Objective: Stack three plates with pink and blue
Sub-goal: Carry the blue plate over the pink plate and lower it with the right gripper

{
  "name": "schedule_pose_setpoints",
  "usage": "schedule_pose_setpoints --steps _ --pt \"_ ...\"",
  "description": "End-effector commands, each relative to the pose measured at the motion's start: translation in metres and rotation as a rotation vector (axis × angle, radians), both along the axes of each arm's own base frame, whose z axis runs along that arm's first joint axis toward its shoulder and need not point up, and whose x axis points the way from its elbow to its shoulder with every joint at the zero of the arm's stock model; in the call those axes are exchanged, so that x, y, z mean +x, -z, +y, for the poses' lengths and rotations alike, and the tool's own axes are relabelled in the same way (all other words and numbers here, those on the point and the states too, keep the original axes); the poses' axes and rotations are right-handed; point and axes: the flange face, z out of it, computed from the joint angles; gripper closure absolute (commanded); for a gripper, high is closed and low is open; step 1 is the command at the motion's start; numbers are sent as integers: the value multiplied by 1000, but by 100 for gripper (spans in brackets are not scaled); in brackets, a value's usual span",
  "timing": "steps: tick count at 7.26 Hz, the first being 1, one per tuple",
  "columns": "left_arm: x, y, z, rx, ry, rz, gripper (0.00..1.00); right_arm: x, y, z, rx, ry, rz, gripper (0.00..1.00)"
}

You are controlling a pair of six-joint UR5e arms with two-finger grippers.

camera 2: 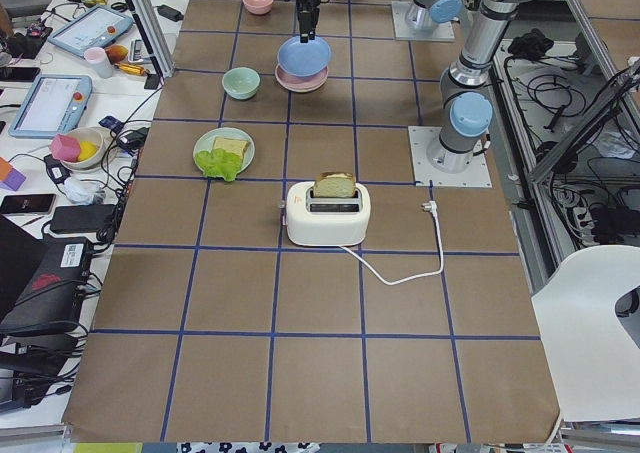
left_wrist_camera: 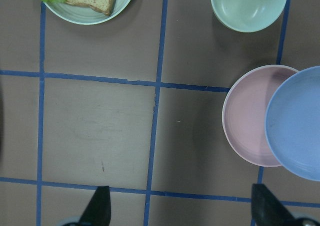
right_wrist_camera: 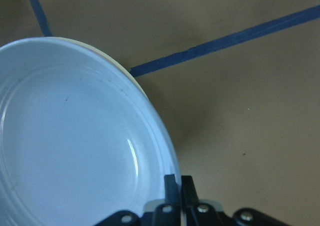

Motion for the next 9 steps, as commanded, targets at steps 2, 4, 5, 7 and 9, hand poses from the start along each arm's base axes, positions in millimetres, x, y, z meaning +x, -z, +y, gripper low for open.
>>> schedule_pose_setpoints --steps 2,4,5,7,9 --pt "0 0 0 0 -1 0 0 21 23 -7 -30 15 -7 100" --pt "0 0 0 0 -1 0 0 23 26 -7 -28 11 -7 100" --pt "0 0 0 0 -3 0 0 23 27 -7 -26 11 -7 100" --pt "0 0 0 0 -3 0 0 23 29 -8 -24 9 -4 47" --pt "0 0 0 0 -3 0 0 23 20 -12 -43 11 -10 0"
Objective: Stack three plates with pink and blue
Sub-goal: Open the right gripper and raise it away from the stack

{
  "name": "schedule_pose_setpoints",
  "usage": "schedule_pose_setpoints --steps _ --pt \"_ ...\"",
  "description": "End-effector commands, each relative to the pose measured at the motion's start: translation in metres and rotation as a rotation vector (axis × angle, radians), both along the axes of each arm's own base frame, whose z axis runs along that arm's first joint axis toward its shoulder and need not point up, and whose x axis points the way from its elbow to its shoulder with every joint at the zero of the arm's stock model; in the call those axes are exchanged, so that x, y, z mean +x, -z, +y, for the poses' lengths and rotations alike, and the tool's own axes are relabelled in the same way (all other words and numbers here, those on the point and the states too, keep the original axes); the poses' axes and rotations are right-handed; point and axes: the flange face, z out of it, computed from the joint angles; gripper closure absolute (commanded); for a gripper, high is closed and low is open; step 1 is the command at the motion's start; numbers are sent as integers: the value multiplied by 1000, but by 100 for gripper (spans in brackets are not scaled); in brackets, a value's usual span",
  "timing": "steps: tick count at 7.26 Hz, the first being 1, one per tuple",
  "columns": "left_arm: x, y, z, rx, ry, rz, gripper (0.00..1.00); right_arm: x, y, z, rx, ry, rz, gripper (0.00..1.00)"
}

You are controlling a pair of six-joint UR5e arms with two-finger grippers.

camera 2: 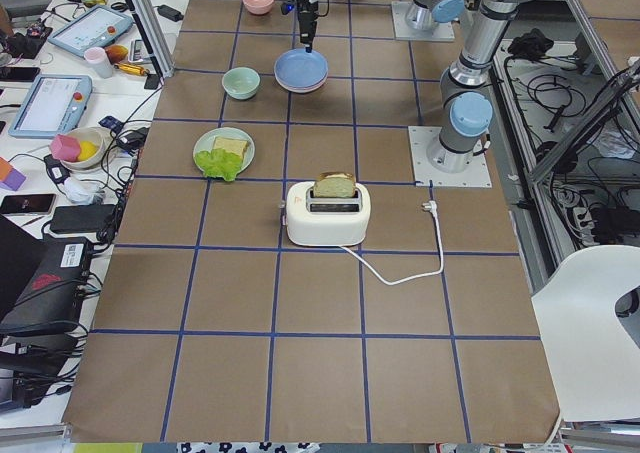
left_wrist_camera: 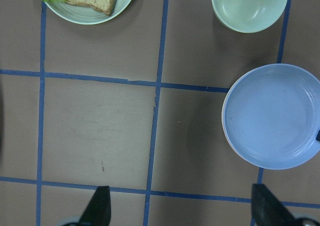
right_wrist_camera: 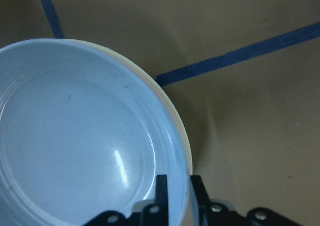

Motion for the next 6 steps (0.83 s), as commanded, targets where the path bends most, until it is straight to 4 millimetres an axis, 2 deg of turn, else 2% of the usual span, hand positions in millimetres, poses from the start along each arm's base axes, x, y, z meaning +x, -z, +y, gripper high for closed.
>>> schedule_pose_setpoints --steps 1,3,4,5,6 --pt "0 0 0 0 0 0 0 1 -20 -13 -39 3 -7 0" --pt "0 0 0 0 0 0 0 0 -47 -30 -98 -4 -11 0" --pt "0 -1 1 -1 0 2 0 -3 -71 -36 -146 -12 -18 0" --pt "0 0 0 0 0 2 0 -5 -89 -36 -200 -135 1 0" --pt "0 0 0 0 0 2 0 -19 -107 -38 -214 -235 52 0"
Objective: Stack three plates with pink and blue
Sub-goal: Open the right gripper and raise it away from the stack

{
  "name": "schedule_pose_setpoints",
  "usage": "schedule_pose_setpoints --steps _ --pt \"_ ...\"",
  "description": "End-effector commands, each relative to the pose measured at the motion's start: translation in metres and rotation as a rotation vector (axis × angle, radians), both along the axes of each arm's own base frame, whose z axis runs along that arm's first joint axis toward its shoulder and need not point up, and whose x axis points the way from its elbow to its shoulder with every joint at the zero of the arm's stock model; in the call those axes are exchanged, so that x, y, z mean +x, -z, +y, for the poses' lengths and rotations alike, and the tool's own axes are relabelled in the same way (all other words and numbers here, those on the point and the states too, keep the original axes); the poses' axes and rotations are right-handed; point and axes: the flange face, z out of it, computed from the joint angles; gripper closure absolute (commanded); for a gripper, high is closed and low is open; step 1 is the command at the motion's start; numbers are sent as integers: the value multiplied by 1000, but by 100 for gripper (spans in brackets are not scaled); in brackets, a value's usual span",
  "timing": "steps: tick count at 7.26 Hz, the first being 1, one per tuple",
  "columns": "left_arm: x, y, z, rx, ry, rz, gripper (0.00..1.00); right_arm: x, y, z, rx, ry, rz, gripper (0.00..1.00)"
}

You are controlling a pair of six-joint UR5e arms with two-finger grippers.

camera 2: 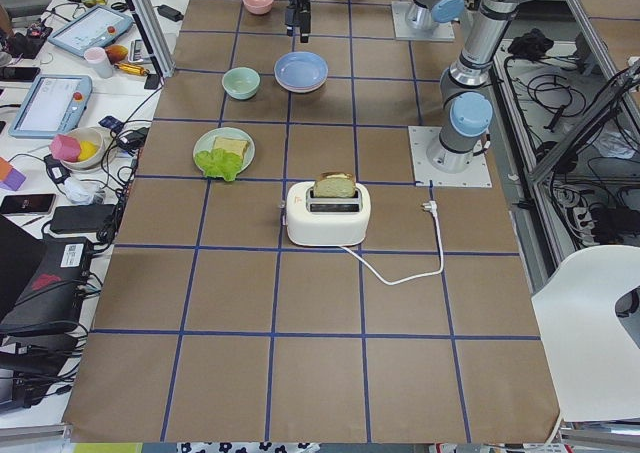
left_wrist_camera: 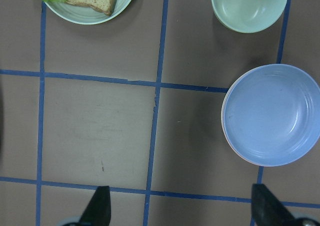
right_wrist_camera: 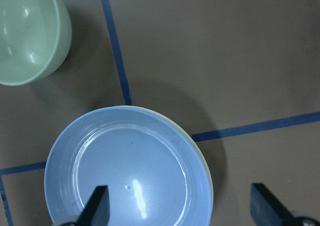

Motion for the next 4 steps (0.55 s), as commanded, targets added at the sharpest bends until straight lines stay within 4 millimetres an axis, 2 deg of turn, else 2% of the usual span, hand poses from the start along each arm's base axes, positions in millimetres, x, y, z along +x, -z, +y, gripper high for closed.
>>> schedule_pose_setpoints --steps 1,3,4 --pt "0 -1 0 -1 0 0 0 -35 -40 -3 -17 -135 104 0" --pt "0 -1 0 -1 0 -1 0 -88 -78 9 7 -211 154 0" --pt "0 -1 0 -1 0 -1 0 -115 -95 22 38 -246 209 0"
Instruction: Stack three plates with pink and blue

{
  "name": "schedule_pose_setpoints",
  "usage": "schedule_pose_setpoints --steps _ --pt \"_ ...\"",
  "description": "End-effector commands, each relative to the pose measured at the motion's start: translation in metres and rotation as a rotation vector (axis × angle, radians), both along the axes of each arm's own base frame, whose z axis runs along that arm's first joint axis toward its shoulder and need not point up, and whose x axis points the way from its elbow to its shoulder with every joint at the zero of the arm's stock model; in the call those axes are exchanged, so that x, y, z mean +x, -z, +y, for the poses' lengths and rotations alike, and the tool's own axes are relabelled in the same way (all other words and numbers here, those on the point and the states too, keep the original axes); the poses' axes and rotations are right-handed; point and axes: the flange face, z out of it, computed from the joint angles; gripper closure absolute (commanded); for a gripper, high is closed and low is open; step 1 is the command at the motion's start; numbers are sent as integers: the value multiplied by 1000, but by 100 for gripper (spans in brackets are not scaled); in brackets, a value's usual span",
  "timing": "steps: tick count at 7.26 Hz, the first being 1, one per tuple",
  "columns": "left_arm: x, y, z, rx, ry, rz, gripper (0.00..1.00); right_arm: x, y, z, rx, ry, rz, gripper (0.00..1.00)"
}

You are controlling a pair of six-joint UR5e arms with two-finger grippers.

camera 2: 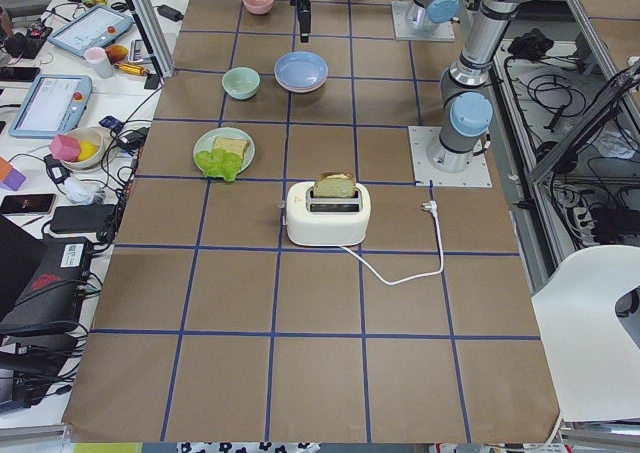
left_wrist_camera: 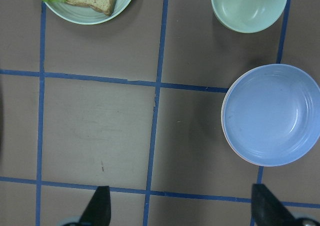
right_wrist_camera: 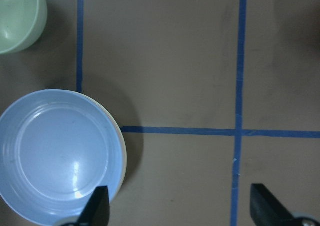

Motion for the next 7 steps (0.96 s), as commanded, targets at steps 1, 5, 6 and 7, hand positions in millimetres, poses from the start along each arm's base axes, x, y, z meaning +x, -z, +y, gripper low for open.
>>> schedule_pose_setpoints --steps 1,5,6,7 --pt "0 0 0 0 -2 -1 0 -55 -36 25 54 -41 92 0" --pt "0 1 0 1 0 -1 0 -74 -118 33 124 -9 90 0" --pt "0 1 0 1 -2 -1 0 -72 -134 35 125 3 79 0" --pt "0 1 0 1 -2 1 0 -66 -150 37 103 4 47 0"
